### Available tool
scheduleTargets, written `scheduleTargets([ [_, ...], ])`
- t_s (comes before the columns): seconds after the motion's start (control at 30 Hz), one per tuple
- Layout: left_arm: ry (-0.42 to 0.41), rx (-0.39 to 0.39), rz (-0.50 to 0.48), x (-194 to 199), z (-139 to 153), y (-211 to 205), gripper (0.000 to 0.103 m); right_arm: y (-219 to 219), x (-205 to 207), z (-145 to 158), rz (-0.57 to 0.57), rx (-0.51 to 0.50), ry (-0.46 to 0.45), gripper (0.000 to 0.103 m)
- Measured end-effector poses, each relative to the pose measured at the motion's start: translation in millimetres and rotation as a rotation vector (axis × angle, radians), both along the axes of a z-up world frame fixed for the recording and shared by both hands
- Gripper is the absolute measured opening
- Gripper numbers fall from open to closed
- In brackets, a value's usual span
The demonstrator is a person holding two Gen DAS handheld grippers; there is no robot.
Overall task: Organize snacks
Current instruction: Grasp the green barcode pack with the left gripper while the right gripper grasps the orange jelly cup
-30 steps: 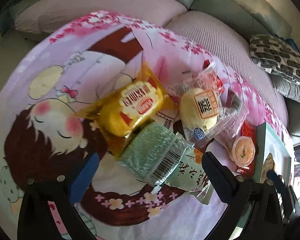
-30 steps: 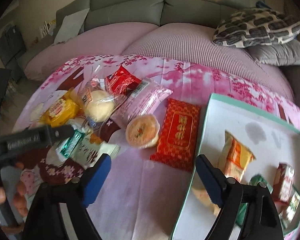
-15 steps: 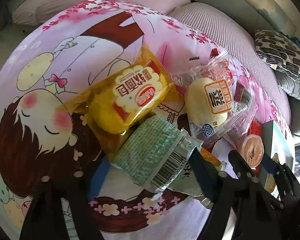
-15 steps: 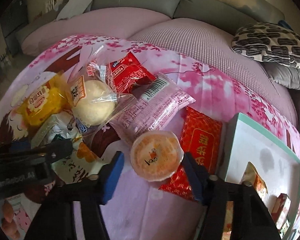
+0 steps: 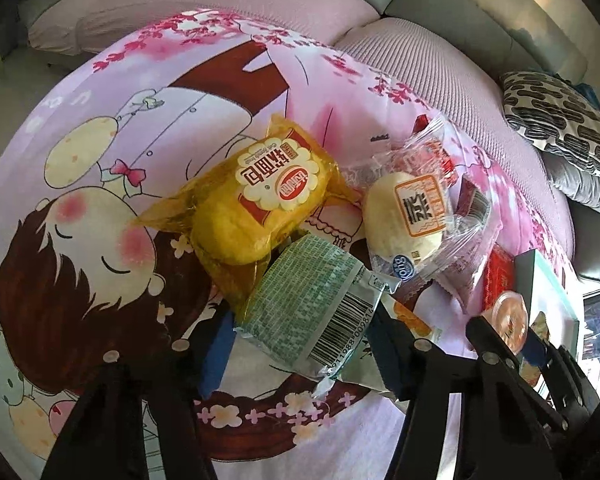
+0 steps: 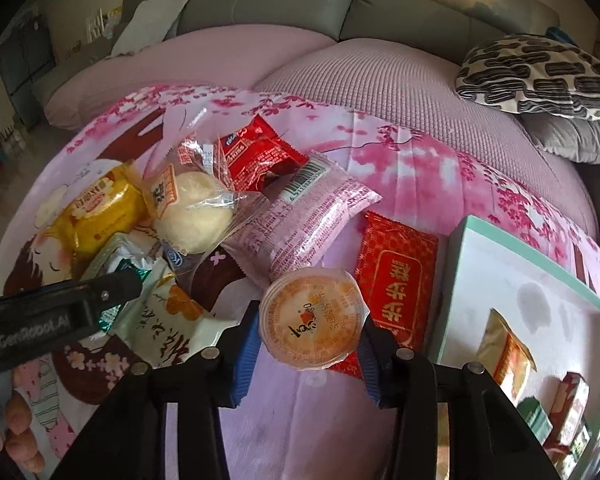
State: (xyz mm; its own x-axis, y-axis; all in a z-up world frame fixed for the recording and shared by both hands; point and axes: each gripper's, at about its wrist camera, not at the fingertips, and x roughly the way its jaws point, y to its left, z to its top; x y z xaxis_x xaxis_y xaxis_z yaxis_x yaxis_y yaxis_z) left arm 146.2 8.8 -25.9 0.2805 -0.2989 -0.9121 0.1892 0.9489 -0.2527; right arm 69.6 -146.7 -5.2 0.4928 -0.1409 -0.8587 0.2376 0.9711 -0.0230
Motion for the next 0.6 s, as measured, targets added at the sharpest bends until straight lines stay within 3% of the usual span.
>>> scheduleTargets([
  [0.6,-0.113,-0.071,-0.045,-29,50,-5,0.062,-20,-69,41,-0.095,0.046,-0.089,0.047],
])
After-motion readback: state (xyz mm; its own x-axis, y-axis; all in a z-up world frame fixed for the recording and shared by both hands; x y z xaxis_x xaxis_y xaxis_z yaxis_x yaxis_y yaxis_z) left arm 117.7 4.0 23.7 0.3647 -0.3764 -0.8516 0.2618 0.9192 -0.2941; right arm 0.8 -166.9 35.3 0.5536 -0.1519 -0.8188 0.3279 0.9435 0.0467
